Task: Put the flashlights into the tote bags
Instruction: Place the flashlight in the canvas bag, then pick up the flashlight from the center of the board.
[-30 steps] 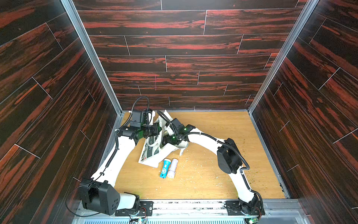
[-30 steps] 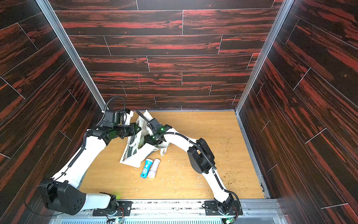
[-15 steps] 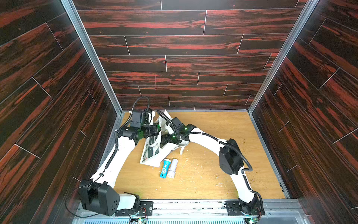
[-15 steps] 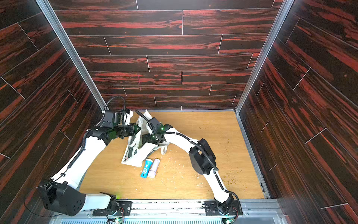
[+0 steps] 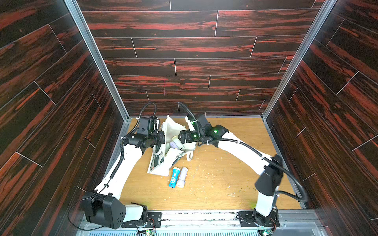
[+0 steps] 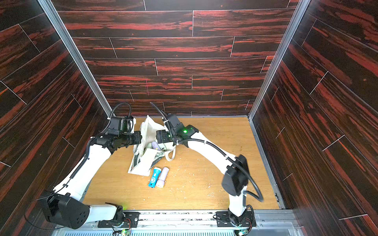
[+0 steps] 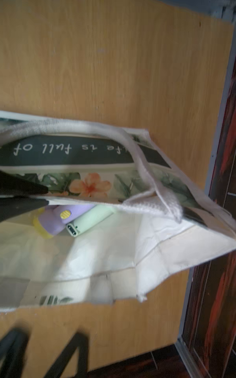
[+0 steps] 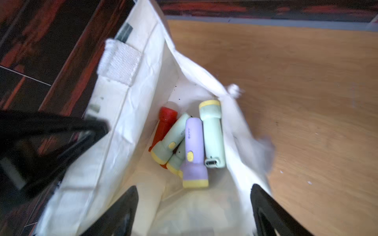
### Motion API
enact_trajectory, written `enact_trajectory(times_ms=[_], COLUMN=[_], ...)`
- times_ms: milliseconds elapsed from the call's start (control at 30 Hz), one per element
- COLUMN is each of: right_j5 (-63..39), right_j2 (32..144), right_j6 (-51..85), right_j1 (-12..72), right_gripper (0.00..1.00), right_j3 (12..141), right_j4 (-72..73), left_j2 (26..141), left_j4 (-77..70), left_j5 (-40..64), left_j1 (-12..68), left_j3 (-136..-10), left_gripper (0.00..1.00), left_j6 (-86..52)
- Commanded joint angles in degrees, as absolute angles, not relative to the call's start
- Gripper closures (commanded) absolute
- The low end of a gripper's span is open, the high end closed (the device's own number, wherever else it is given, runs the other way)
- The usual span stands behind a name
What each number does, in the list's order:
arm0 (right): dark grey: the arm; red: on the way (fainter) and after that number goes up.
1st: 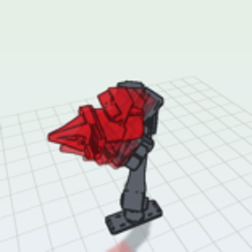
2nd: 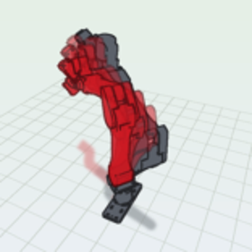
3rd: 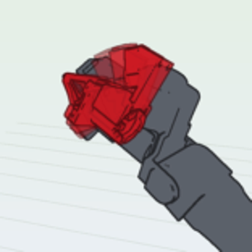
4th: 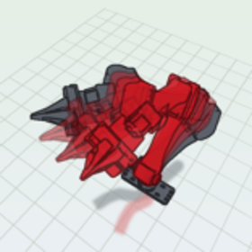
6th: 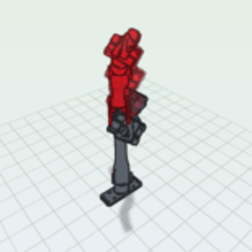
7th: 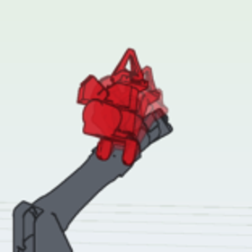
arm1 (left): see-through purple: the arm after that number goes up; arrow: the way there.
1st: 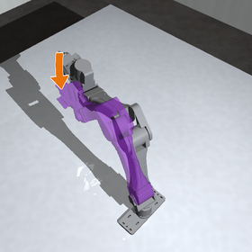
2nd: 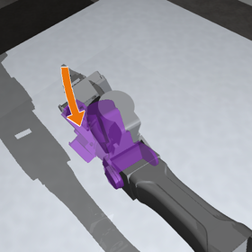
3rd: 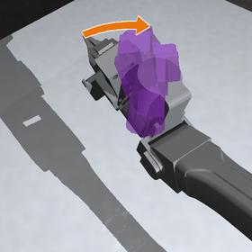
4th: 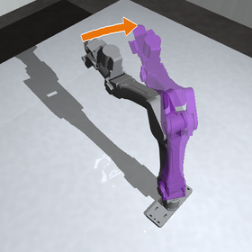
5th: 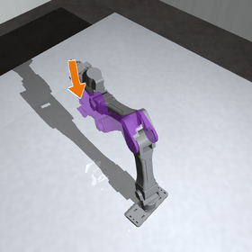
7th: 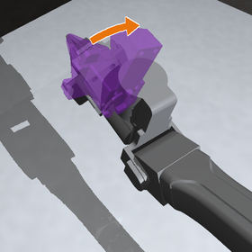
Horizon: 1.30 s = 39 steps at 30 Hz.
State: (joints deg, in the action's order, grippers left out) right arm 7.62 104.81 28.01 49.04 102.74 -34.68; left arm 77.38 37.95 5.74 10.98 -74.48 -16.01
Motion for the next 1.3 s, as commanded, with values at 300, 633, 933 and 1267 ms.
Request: enact_trajectory(times_ms=[300,633,933,1267], right_j5=[20.01,14.57,11.91,11.37], right_j2=[88.35,93.73,106.06,113.32], right_j6=[41.47,49.66,49.94,50.65], right_j1=[60.63,65.98,65.88,65.8], right_gripper=[0.23,0.28,0.35,0.44], right_j3=[78.91,69.27,78.13,83.9], right_j4=[-32.48,-25.65,-28.51,-34.4], left_j2=[75.88,77.26,76.45,76.08], left_j4=[40.76,42.55,42.44,42.18], left_j5=[-5.74,-14.87,-13.0,-11.51], left_j1=[10.85,10.88,10.89,10.86], left_j3=[-74.58,-75.06,-75.06,-74.97], left_gripper=[1.0,1.0,1.0,1.0], left_j6=[-14.78,-15.73,-15.73,-15.47])
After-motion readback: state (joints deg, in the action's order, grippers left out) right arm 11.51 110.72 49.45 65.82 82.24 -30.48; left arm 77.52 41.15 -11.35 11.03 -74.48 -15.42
